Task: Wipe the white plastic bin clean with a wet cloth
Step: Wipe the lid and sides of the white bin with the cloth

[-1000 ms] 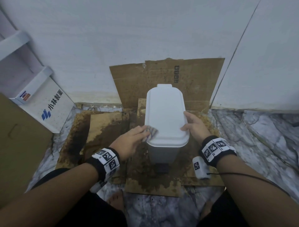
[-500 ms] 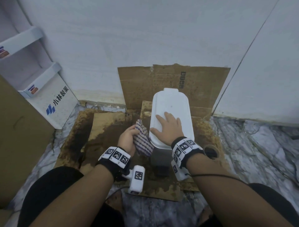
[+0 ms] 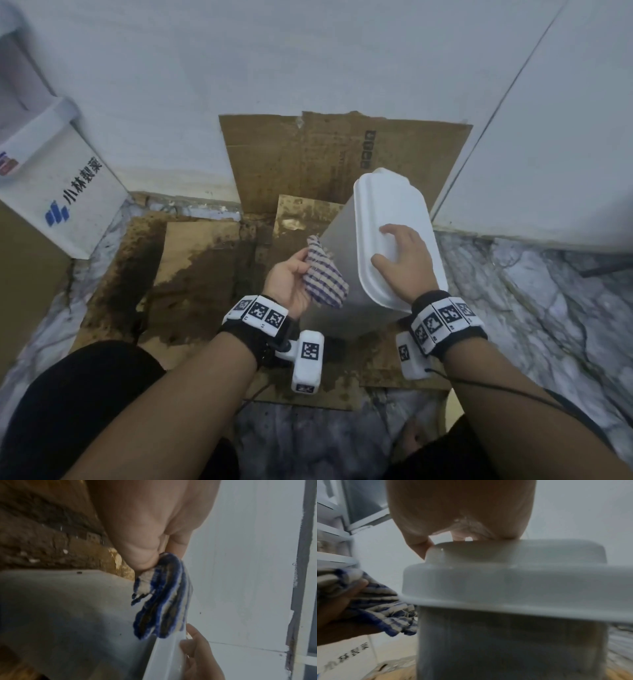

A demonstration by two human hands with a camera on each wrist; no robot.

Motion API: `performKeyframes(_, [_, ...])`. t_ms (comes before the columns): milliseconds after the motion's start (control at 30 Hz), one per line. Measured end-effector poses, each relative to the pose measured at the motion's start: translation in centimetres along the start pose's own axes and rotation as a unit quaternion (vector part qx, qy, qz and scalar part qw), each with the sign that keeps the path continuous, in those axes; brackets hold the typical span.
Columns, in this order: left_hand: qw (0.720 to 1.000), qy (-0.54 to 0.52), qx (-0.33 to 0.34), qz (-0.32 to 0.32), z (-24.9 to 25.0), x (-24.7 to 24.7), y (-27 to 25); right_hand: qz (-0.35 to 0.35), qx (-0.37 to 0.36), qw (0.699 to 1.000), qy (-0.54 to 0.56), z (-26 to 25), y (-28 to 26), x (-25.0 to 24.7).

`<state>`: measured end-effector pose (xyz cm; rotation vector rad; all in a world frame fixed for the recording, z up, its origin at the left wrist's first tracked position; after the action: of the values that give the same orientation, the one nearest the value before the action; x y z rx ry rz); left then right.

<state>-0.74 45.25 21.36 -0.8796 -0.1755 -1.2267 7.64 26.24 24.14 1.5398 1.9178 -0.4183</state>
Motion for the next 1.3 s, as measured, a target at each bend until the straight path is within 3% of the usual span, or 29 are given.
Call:
performKeyframes(333, [0.993, 0.095, 0.029, -0.060, -4.1, 8.8, 3.9, 0.070, 0.100, 0.984, 0.131, 5.0, 0.0, -4.9])
performKeyframes(567, [0.938, 0.327, 0.051, -0.106, -7.0, 11.1, 5.9, 0.086, 0.113, 0.975, 0.173, 6.9, 0.4, -5.4])
performKeyframes(633, [0.901, 0.408, 0.079, -0.125, -7.5, 11.0, 6.2, 0.083, 0.116, 0.974, 0.177, 7.2, 0.6, -5.5])
performKeyframes(667, [0.869, 0.465, 0.098, -0.137, -7.8, 10.8, 6.5, 0.080, 0.119, 0.974, 0.177, 7.3, 0.6, -5.5])
performKeyframes(767, [0.728, 0.661, 0.126, -0.133, -8.6, 10.4, 7.1, 0.077, 0.118, 0.974, 0.175, 7.7, 0.8, -5.5])
performKeyframes(833, [0.680, 0.715, 0.118, -0.116, -8.9, 10.2, 7.3, 0.077, 0.112, 0.975, 0.175, 8.0, 0.8, -5.5])
performKeyframes(967, [0.678, 0.716, 0.132, -0.100, -9.5, 10.3, 7.9, 0.074, 0.110, 0.980, 0.150, 7.9, 0.7, -5.6])
performKeyframes(1167, [0.732, 0.650, 0.197, -0.055, -10.3, 11.7, 8.4, 0.007, 0.101, 0.992, 0.071, 7.5, 0.9, -5.4])
performKeyframes(1300, [0.705, 0.672, 0.224, -0.037, -11.4, 10.9, 8.7, 0.013, 0.102, 0.992, 0.072, 7.6, 0.9, -5.3])
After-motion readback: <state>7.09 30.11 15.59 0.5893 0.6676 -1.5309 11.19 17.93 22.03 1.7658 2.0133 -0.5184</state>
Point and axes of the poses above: each hand's wrist, its own y-axis towards the middle knuckle, its own x-axis out of the palm, z = x × y, the point moved 1 cm from there along y, towards the middle knuckle, and after that the axes turned 14 degrees about y, right-handed, at the moved point
